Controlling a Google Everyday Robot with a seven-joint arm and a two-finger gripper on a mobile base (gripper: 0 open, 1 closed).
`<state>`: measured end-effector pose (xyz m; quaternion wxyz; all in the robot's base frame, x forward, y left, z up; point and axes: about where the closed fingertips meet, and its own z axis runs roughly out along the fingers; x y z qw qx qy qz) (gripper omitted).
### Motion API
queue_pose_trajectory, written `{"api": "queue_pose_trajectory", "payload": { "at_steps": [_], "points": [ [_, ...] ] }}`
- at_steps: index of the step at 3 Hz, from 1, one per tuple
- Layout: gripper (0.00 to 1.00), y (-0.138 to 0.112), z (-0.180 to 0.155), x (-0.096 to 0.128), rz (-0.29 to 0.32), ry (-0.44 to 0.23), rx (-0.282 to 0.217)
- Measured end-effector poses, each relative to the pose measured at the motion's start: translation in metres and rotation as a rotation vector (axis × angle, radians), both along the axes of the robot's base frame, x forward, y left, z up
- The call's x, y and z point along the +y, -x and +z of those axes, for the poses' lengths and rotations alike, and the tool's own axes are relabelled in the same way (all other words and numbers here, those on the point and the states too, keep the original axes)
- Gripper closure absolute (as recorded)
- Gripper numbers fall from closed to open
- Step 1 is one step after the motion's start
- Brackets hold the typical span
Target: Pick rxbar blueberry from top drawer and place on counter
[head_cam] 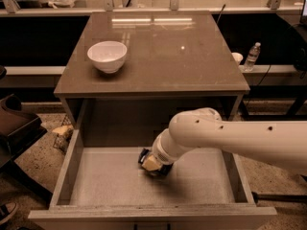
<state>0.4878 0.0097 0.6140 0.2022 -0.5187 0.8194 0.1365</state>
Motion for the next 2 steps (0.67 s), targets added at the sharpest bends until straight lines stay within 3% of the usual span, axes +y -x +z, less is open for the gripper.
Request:
{"api": "queue_pose_trajectory", "payload": {
  "at_steps": [2],
  "points": [
    [1.00, -0.036, 0.094, -0.018, 0.016, -0.103, -0.045]
  ]
}}
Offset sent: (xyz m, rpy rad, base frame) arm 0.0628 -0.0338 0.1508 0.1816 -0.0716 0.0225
